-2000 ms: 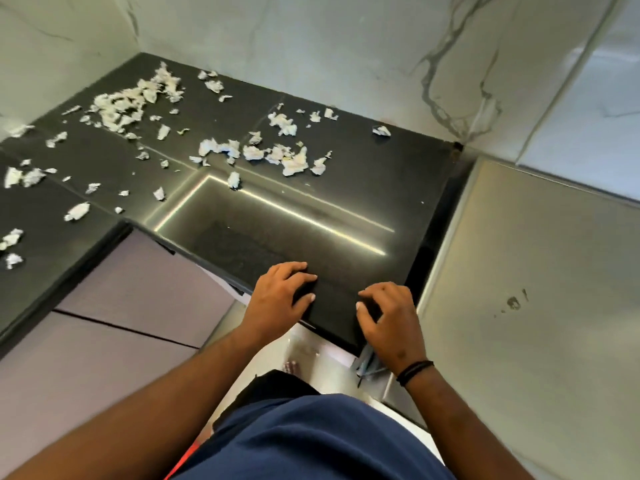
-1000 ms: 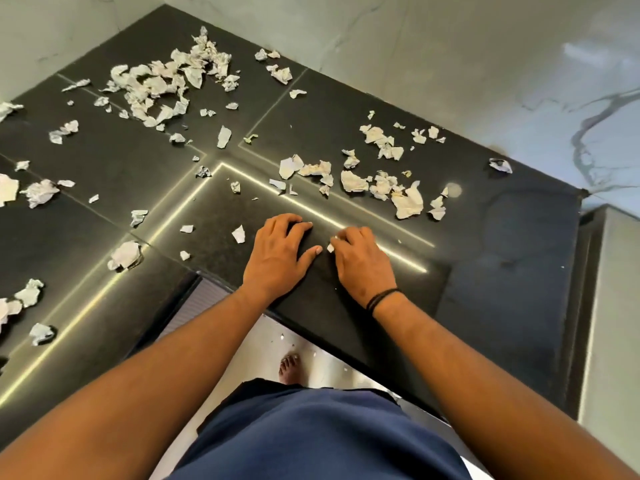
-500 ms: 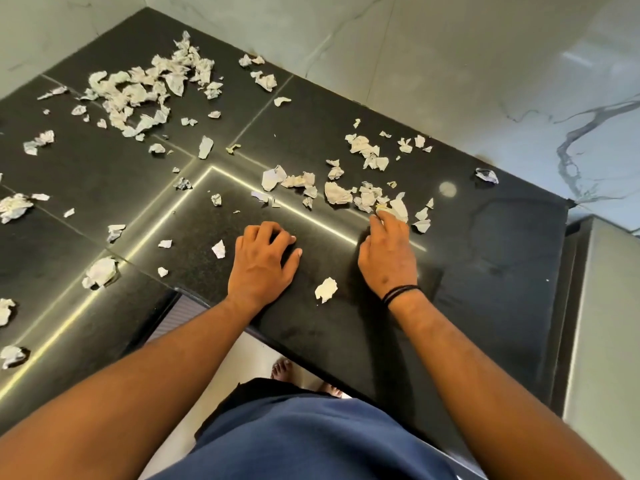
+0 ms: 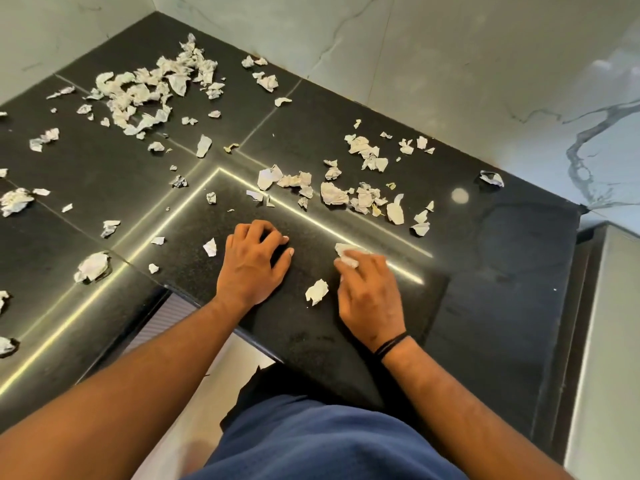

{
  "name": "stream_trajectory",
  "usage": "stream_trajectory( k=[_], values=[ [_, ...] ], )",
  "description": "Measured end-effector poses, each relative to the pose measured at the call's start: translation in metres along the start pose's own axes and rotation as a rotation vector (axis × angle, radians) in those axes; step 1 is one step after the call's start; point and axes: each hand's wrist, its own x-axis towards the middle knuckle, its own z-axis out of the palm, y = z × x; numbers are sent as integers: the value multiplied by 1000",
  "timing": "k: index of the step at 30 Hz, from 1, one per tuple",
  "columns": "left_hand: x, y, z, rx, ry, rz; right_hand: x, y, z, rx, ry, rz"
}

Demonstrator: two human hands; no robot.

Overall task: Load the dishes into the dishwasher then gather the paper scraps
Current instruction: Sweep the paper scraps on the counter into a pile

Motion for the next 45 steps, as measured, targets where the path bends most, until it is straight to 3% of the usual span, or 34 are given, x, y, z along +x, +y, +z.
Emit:
stream_trajectory(
  k=[3,7,11,16,21,25,28,34,40,45],
  values=[
    [0,-1,0,1,8,2,18,37,-12,-98,67,201],
    [1,-1,1,4,8,-2,25,79,-13,-187,-44,453],
    [1,-2,2,1,2,1,6,59,-7,-211,-79,326],
    [0,-2,2,2,-10,-6,-25,-1,6,-40,-135,127],
    [1,-3,1,-29,-16,-18,16,8,10,-40,-27,273],
    [0,-4,1,-46,-15,-17,53,42,12,-135,-141,411],
    [1,-4,1,-53,-10,-18,40,45,10,-220,-190,362],
    [1,-3,-2,-47,-32,-17,-20,-3,1,-115,-216,166],
    [1,-3,-3,-48,-52,-18,14,8,3,-68,-66,213],
    [1,-2,-3,-44,-45,-16,56,41,16,-203,-347,261]
  ],
)
